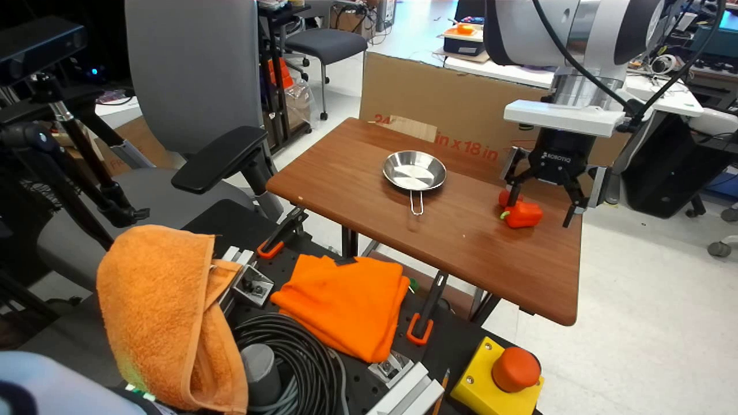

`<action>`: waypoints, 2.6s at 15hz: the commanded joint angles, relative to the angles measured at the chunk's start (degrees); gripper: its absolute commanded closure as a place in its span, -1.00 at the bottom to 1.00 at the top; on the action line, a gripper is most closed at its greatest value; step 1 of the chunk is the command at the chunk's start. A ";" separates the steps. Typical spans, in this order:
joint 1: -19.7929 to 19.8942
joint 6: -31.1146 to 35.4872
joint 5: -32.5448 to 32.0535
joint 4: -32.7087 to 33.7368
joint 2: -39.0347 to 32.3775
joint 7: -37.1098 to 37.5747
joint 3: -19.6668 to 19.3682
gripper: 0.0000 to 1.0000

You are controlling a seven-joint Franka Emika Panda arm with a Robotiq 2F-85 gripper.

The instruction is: Put the pepper on the pan

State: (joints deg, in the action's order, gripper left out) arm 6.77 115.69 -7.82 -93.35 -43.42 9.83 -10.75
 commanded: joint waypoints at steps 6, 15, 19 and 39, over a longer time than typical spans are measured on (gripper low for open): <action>0.85 -5.80 1.16 2.02 -0.30 -3.90 1.87 -1.00; 1.07 -7.25 1.13 2.73 -0.74 -4.75 1.94 0.41; 1.13 -7.32 1.10 2.79 -0.77 -5.01 1.98 -0.22; 7.40 -2.03 9.26 1.07 4.37 -24.64 7.48 -1.00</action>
State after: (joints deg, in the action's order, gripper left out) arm 12.23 112.48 -0.46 -90.40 -40.66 -9.50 -5.35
